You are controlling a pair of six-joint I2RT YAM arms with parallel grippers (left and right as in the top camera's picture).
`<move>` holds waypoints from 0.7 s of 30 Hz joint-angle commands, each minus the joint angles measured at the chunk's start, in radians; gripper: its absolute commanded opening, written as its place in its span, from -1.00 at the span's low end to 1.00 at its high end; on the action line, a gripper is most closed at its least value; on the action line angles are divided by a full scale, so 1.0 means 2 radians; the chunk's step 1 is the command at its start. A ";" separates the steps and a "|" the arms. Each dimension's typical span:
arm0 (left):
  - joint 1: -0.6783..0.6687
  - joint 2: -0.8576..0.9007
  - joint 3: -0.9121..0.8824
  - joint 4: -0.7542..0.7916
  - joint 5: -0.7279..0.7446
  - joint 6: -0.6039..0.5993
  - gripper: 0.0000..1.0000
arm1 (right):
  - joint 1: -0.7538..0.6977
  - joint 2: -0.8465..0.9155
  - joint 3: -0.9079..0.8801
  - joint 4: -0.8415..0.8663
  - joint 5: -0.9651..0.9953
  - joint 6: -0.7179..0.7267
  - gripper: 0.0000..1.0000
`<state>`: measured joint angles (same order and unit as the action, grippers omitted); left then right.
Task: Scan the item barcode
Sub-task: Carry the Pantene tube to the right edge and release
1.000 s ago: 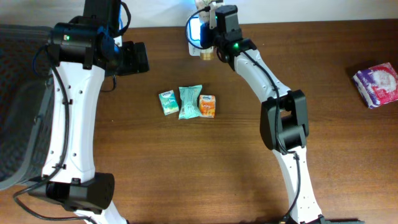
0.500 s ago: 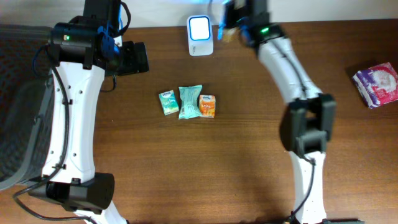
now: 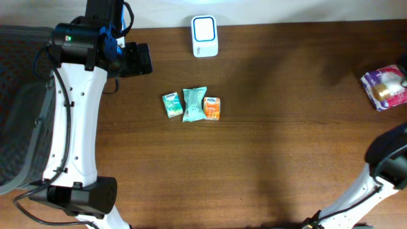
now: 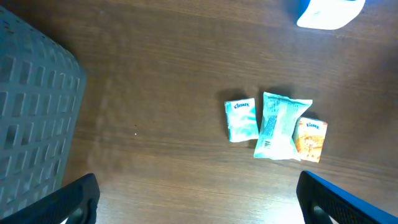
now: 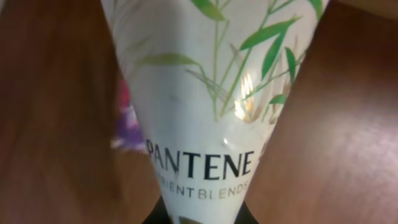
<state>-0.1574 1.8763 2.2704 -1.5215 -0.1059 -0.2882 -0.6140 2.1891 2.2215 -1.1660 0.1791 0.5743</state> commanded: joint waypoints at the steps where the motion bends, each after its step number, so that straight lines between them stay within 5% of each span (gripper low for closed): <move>1: 0.002 -0.003 0.004 0.001 -0.003 -0.002 0.98 | -0.022 -0.010 -0.051 0.023 0.006 0.024 -0.92; 7: 0.002 -0.003 0.004 0.001 -0.003 -0.002 0.98 | -0.035 -0.010 -0.169 0.133 0.007 0.024 -0.89; 11: 0.002 -0.003 0.004 0.001 -0.003 -0.002 0.98 | -0.036 -0.010 -0.176 0.136 0.006 0.024 -0.54; 18: 0.002 -0.003 0.004 0.001 -0.003 -0.002 0.98 | -0.022 -0.015 -0.173 0.115 -0.142 -0.066 -0.57; 21: 0.002 -0.003 0.004 0.001 -0.003 -0.002 0.98 | -0.002 -0.028 -0.167 0.102 -0.129 -0.106 -0.78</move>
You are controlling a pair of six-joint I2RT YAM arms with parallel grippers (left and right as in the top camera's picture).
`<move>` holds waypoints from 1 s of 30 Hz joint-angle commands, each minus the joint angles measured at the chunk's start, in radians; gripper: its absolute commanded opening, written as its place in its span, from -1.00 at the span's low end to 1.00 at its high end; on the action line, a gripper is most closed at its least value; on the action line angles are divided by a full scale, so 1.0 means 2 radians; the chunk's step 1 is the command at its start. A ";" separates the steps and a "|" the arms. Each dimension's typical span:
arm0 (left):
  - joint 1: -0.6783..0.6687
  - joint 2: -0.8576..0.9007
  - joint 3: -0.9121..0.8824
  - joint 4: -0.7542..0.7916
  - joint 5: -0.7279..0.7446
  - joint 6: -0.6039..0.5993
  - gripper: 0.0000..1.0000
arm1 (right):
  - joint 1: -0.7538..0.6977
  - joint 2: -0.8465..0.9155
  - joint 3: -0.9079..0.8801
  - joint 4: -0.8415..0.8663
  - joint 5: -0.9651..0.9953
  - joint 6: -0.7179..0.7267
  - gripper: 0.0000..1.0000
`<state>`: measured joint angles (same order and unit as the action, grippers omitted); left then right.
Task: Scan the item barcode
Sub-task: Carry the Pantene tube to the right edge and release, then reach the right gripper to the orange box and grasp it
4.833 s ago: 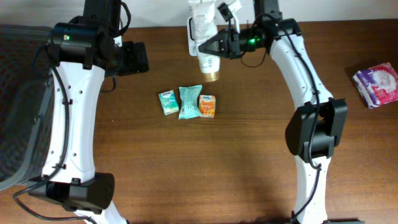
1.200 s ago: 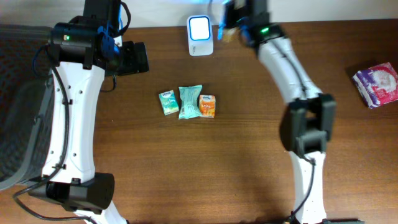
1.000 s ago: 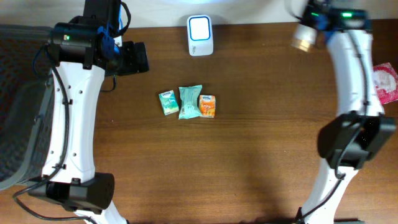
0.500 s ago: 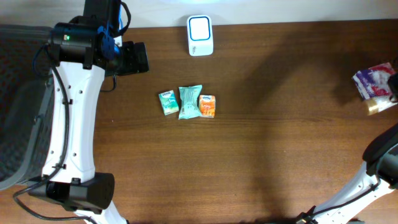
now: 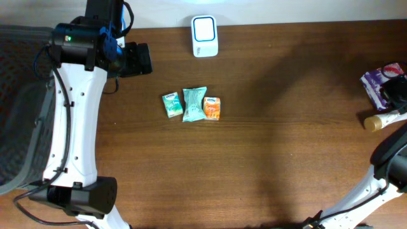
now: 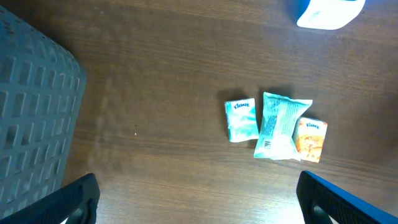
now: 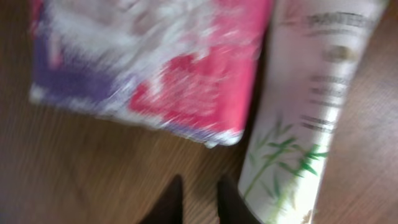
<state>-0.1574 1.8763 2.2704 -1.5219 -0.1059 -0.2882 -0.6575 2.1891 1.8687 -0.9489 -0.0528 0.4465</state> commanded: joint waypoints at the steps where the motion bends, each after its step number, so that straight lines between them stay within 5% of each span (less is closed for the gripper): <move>1: 0.002 -0.003 0.004 0.001 -0.003 -0.002 0.98 | 0.029 -0.037 0.011 -0.014 -0.001 -0.042 -0.78; 4: 0.002 -0.003 0.004 0.001 -0.004 -0.002 0.98 | 0.058 -0.074 0.011 -0.018 -0.004 -0.042 -0.76; 7: 0.002 -0.003 0.004 0.001 -0.003 -0.002 0.98 | 0.104 -0.105 0.011 -0.038 -0.103 -0.047 -0.52; 10: 0.002 -0.003 0.004 0.001 -0.003 -0.002 0.98 | 0.168 -0.103 0.010 -0.068 -0.215 -0.117 -0.12; 12: 0.002 -0.003 0.004 0.001 -0.003 -0.002 0.98 | 0.239 -0.097 -0.002 -0.072 -0.213 -0.183 0.48; 13: 0.002 -0.003 0.004 0.001 -0.003 -0.002 0.98 | 0.274 -0.093 -0.010 -0.071 -0.201 -0.193 0.54; 19: 0.002 -0.003 0.004 0.001 -0.003 -0.002 0.98 | 0.451 -0.031 -0.047 -0.030 -0.164 -0.183 0.56; 30: 0.002 -0.003 0.004 0.001 -0.003 -0.002 0.98 | 0.509 0.052 -0.047 0.006 -0.126 -0.088 -0.04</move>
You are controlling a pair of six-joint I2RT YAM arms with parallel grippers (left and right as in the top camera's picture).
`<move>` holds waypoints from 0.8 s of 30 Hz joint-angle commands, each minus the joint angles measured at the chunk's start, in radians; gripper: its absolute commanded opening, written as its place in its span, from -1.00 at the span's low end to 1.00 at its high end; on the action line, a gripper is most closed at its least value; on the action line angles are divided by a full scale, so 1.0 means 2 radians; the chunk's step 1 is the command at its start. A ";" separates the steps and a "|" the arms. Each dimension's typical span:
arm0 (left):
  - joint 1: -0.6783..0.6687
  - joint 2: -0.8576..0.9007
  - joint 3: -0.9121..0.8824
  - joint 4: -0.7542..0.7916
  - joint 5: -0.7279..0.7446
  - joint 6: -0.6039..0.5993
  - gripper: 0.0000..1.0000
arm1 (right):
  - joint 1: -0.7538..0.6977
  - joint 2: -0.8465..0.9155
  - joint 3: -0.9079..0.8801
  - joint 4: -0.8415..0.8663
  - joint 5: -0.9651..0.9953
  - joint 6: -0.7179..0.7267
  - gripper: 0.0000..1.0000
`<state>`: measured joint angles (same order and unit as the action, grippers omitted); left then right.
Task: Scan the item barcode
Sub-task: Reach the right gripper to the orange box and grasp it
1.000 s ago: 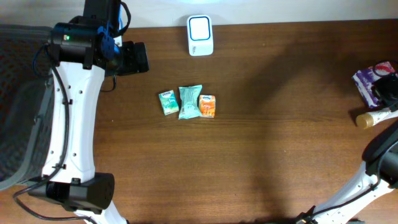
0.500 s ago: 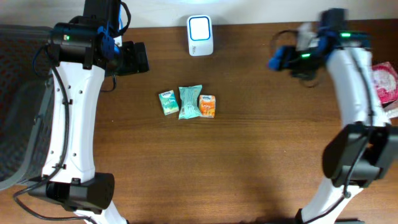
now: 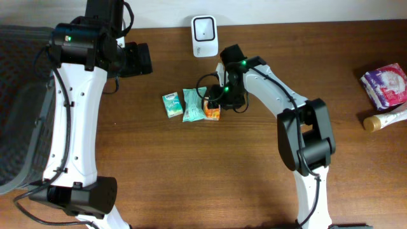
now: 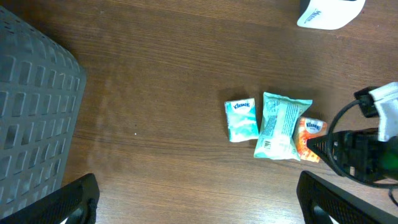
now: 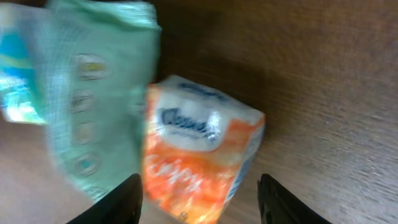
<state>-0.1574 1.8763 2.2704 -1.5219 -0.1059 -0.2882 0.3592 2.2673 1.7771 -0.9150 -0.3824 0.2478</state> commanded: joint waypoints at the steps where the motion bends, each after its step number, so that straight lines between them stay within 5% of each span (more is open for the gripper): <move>1: 0.002 -0.003 0.004 0.001 -0.003 -0.002 0.98 | 0.001 0.014 -0.001 -0.019 0.061 0.012 -0.12; 8: 0.002 -0.003 0.004 0.001 -0.003 -0.002 0.99 | -0.021 0.013 0.076 -0.154 0.213 0.036 -0.15; 11: 0.002 -0.003 0.004 0.001 -0.003 -0.001 0.98 | -0.023 0.013 0.118 -0.188 0.207 0.034 -0.06; 15: 0.002 -0.003 0.004 0.001 -0.004 -0.002 0.98 | -0.002 0.013 0.134 -0.181 0.091 -0.031 0.08; 24: 0.002 -0.003 0.004 0.001 -0.003 -0.002 0.98 | 0.079 0.015 0.090 -0.141 0.254 0.000 -0.05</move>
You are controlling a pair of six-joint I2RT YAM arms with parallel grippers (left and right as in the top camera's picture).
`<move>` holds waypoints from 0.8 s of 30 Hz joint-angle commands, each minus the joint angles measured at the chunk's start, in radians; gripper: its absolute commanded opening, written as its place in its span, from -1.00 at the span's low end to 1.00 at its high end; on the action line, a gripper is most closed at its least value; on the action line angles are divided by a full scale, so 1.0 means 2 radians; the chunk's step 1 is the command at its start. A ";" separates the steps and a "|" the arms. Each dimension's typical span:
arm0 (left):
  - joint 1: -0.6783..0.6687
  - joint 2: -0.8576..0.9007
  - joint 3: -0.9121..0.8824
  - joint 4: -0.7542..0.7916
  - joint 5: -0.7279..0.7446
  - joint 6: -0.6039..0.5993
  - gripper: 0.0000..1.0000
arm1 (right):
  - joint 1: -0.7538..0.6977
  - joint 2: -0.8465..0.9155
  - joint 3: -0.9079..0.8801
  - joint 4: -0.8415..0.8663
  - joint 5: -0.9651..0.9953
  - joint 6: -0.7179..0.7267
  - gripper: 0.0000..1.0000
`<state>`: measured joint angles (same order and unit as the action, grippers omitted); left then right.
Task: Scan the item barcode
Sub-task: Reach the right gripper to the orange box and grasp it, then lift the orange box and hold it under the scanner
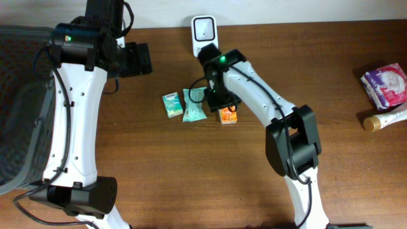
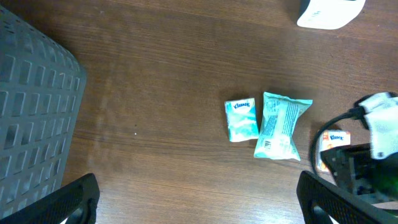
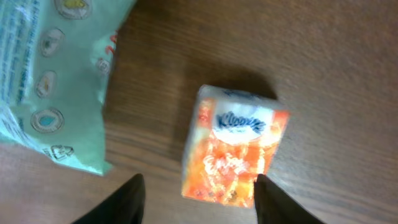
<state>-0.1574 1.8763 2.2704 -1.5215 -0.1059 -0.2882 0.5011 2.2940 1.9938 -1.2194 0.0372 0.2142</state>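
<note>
An orange Kleenex pack (image 1: 227, 115) lies on the wooden table, a small gap to the right of a green packet (image 1: 194, 105) and a small teal Kleenex pack (image 1: 172, 105). The white scanner (image 1: 204, 28) stands at the back edge. My right gripper (image 3: 202, 202) hovers open over the orange pack (image 3: 235, 152), one finger on each side of its near end. The green packet (image 3: 53, 81) lies to its left. My left gripper (image 2: 202, 202) hangs open high above the table's left part, with the packs (image 2: 280, 124) far below it.
A grey basket (image 2: 31, 112) sits off the table's left side. At the far right lie a pink and purple tissue pack (image 1: 388, 83) and a Pantene tube (image 1: 385, 117). My right arm (image 1: 267, 95) stretches across the table's middle.
The orange pack lay against the green packet; it now lies a little to the right and nearer, apart from it. My right gripper now sits squarely over it. The left arm is unchanged.
The Pantene tube filled my right wrist view at the far right, over the tissue pack. Then the tube lay on the table beside that pack. Later my right gripper was open at the orange pack, which now lies shifted away from the green packet.
</note>
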 commanded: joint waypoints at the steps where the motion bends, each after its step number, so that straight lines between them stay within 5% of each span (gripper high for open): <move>1: 0.002 -0.003 0.004 0.001 -0.004 -0.002 0.98 | 0.011 0.001 -0.030 0.020 0.063 0.026 -0.05; 6: 0.002 -0.003 0.004 0.001 -0.003 -0.002 0.99 | 0.012 0.001 -0.101 0.083 0.068 0.026 -0.06; 8: 0.002 -0.003 0.004 0.001 -0.003 -0.002 0.98 | 0.011 0.001 -0.109 0.088 0.068 0.027 -0.60; 10: 0.002 -0.003 0.004 0.001 -0.003 -0.002 0.98 | 0.006 0.001 -0.091 0.076 0.064 0.028 -0.82; 14: 0.002 -0.003 0.004 0.001 -0.003 -0.002 0.99 | -0.031 0.000 -0.012 0.019 -0.019 0.018 -0.92; 17: 0.002 -0.003 0.004 0.001 -0.003 -0.002 0.98 | -0.092 0.000 0.010 0.014 -0.226 -0.040 -0.92; 20: 0.002 -0.003 0.004 0.001 -0.003 -0.001 0.98 | -0.145 0.001 -0.017 0.019 -0.371 -0.084 -0.92; 24: 0.002 -0.003 0.004 0.001 -0.003 -0.001 0.98 | -0.193 0.001 -0.103 0.063 -0.399 -0.065 -0.88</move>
<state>-0.1574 1.8763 2.2704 -1.5211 -0.1059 -0.2882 0.1501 2.2955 1.8645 -1.1244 -0.6712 0.0727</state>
